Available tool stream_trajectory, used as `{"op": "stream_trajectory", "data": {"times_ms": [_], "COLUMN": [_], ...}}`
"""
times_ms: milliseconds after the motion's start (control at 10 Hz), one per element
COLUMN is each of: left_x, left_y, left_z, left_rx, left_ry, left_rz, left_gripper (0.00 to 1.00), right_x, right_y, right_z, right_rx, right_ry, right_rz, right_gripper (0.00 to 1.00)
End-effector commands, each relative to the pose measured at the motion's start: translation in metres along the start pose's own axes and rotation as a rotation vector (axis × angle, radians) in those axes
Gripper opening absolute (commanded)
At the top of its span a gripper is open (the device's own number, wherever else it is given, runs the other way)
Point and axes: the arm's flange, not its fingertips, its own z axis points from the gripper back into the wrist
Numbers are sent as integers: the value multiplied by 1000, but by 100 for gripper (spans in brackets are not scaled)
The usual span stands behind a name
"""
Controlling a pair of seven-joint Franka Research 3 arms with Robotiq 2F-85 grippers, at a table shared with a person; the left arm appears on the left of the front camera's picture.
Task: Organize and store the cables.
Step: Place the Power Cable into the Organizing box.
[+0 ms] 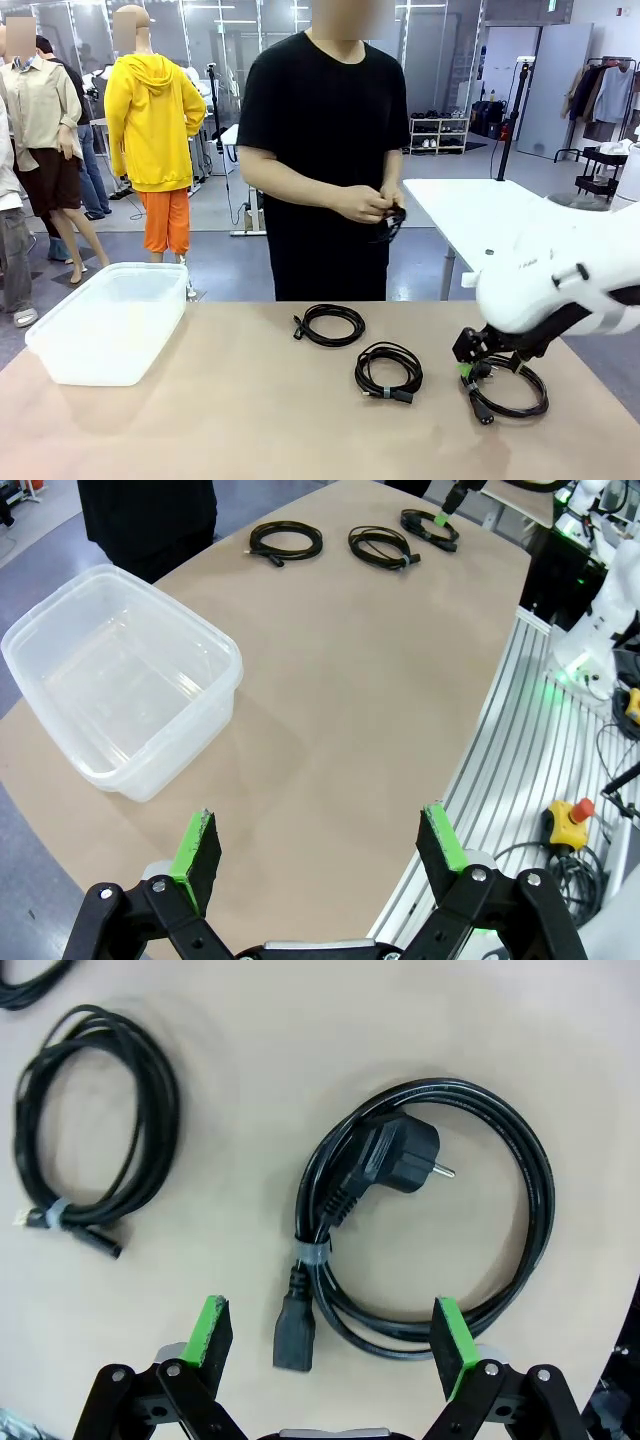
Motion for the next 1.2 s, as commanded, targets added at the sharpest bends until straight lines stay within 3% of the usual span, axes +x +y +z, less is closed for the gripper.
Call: {"op": "stream_trajectory", "data": {"times_ms": [0,1000,1100], "left_x": [1,1,1], "left_y": [2,2,2], "left_z": [2,2,2], "left_rx": [-15,-15,-15], "left_ry": [-18,-18,-18], "left_rz": [-15,-15,-15], "left_gripper": [100,100,100], "right_x": [10,18,21], "right_y": [14,9,7], "right_z": [-12,-47,-50], "right_rx": [-86,-21,-14], "right_ry": [-3,34,43], "right_rz": [-38,-75,-83], "right_gripper": [100,100,83]}}
